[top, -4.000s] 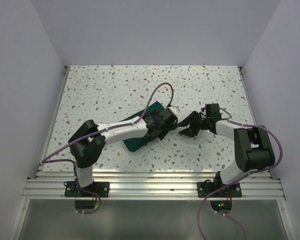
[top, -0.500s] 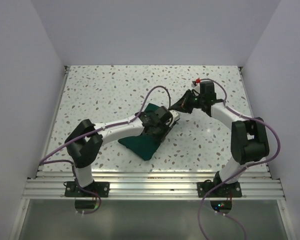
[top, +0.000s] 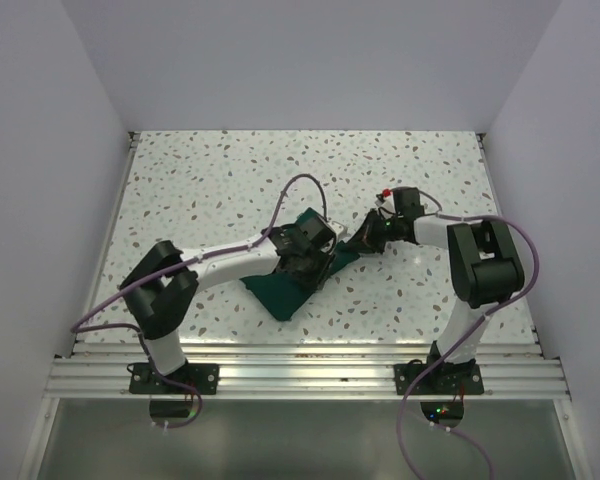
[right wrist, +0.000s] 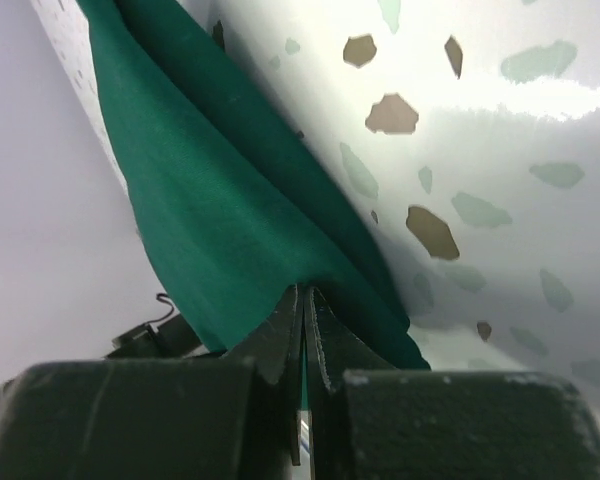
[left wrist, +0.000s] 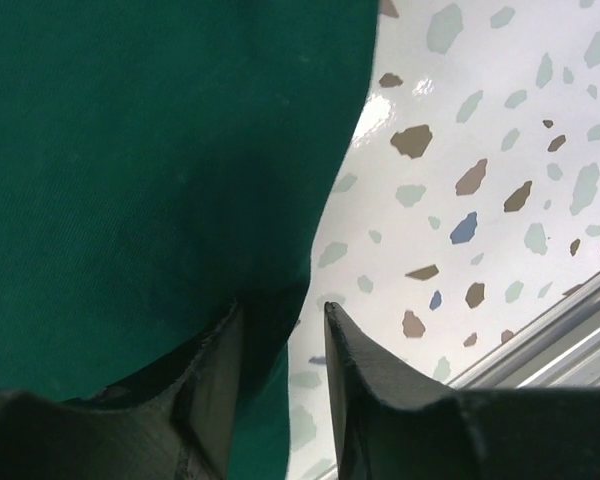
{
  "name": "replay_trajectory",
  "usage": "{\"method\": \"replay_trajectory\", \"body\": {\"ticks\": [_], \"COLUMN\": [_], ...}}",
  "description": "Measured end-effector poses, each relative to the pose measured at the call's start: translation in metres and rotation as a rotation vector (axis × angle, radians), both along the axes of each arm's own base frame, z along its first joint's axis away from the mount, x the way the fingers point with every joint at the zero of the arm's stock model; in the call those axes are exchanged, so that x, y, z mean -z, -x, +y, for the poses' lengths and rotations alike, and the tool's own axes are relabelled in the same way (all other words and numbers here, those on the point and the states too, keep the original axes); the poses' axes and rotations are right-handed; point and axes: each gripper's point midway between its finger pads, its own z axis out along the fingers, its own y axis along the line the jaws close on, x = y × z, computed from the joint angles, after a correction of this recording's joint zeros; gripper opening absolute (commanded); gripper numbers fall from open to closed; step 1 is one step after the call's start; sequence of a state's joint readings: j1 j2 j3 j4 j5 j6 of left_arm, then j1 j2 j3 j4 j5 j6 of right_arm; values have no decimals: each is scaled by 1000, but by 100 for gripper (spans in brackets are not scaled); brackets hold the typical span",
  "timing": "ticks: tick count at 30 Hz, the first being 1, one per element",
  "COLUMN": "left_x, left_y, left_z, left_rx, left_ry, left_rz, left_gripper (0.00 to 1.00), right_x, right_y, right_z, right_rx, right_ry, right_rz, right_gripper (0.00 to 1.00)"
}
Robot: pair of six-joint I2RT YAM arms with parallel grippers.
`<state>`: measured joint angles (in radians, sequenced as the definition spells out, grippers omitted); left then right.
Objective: Prepare the surgical pack
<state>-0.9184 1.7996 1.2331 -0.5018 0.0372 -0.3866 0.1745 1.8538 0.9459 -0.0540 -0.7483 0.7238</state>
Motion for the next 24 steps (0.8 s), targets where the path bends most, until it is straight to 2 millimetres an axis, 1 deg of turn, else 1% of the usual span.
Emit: {"method": "replay_trajectory", "body": {"ticks": [1,3,6,8,9,10,12,13,15,16,20,22,24], "left_x": [-3,-15,-40,-54,-60,-62,-55,-48,-30,-23,-9,-5,-4], "left_y": [1,6,16,23,27,32,40,43,47,48,47,43,38], "left_z": [4,14,32,41,47,52,64,71,90,100,127,135,141], "left_rx": [-16,-50,-103,-131,-149,-170,-194,-217,-272,-302,-397,-435,-463], "left_ry": [-1,1,30,65,82,97,92,81,35,10,-39,-44,-41], "left_rz": [-1,-4,-13,-20,-17,-7,22,42,93,116,167,179,186], "left_gripper": [45,45,42,33,26,23,14,8,5,1,0,0,0], "right_x": [-1,-4,-19,-34,-41,-48,-57,-60,-61,-60,-58,-59,-56], "right_y": [2,5,8,10,12,14,18,21,26,29,40,44,47], "right_z": [-1,-5,-11,-14,-16,-17,-19,-19,-19,-18,-12,-2,12], "right_rx": [-5,-9,-15,-21,-24,-26,-29,-34,-43,-49,-89,-124,-165], "right_ry": [10,41,86,104,110,116,123,124,128,132,139,121,94], "right_rz": [-1,-6,-36,-67,-84,-97,-110,-113,-107,-99,-77,-67,-57], "right_gripper": [0,0,0,0,0,0,0,0,0,0,0,0,0]}}
